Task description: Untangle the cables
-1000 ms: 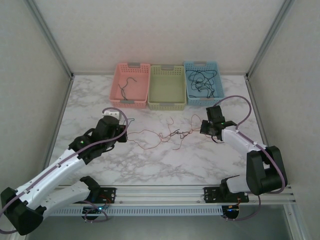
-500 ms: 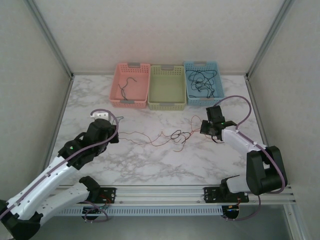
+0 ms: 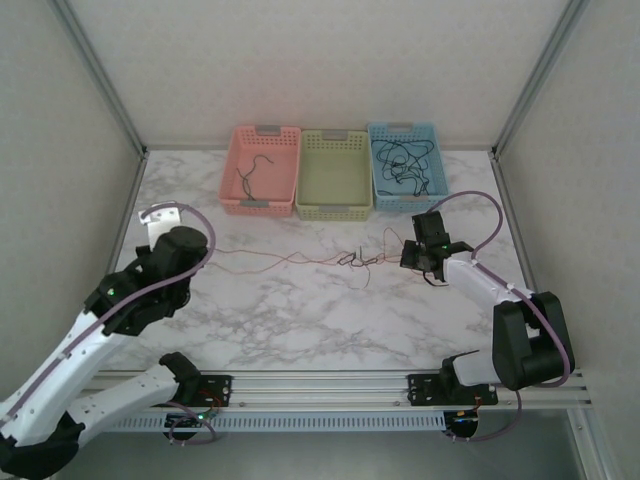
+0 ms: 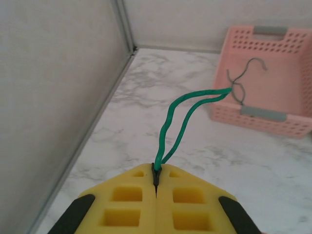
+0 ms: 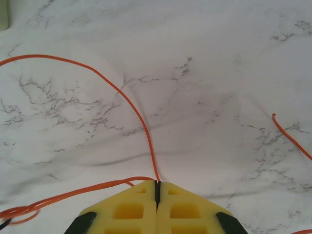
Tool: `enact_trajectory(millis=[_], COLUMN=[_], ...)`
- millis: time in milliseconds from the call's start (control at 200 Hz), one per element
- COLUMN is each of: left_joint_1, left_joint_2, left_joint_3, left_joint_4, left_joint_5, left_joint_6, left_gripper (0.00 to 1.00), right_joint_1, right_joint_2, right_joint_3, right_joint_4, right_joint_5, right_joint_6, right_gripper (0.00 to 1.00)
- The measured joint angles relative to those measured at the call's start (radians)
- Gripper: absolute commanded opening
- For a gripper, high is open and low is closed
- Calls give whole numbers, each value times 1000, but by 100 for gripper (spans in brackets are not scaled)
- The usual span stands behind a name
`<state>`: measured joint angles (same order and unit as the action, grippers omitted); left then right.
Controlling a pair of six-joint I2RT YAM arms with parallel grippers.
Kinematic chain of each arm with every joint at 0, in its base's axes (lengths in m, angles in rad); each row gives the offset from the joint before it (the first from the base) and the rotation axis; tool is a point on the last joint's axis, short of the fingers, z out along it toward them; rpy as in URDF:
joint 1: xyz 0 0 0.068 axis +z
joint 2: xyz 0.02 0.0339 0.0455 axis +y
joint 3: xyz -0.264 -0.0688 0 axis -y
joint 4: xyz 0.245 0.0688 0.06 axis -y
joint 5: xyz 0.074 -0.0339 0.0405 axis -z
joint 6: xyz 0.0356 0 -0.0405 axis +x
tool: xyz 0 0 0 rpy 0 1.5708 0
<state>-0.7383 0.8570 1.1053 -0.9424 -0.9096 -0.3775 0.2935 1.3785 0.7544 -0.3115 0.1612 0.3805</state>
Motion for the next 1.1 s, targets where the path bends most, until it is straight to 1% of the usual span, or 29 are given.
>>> enact_trajectory(millis=[45, 85, 130, 255, 345, 430, 556, 656, 756, 911, 986, 1101], left_joint_1=[-5, -7, -8, -9, -9, -9, -3, 21, 77, 203, 242, 279], left_joint_2=[19, 24, 10, -80, -91, -77, -50, -2, 72, 218, 284, 384], left_joint_3=[0, -3, -20, -98, -108, -109, -122, -120, -109, -57, -22, 32], left_joint_4=[-5, 4, 34, 164, 225, 271, 324, 364, 407, 474, 508, 557], left_joint_5=[15, 56, 126, 366, 467, 509, 535, 552, 588, 669, 703, 747], left_joint_6=[0, 1, 4, 8, 8, 8, 14, 19, 29, 26, 18, 8], left_gripper=[0, 0, 0, 0, 0, 0, 0, 0, 0, 0, 0, 0], right_joint_1=[0, 0, 0, 0, 0, 0, 0, 0, 0, 0, 0, 0], right_joint_2=[0, 0, 0, 0, -2, -11, -16, -16, -16, -16, -16, -16], right_joint_3=[0, 0, 0, 0, 0, 0, 0, 0, 1, 1, 1, 1], right_joint_4=[0, 0, 0, 0, 0, 0, 1, 1, 1, 0, 0, 0], right_joint_5=[0, 0, 0, -5, -17, -27, -33, -34, -34, -35, -34, -34], right_joint_6=[0, 0, 0, 0, 0, 0, 0, 0, 0, 0, 0, 0], right_gripper=[0, 0, 0, 0, 0, 0, 0, 0, 0, 0, 0, 0])
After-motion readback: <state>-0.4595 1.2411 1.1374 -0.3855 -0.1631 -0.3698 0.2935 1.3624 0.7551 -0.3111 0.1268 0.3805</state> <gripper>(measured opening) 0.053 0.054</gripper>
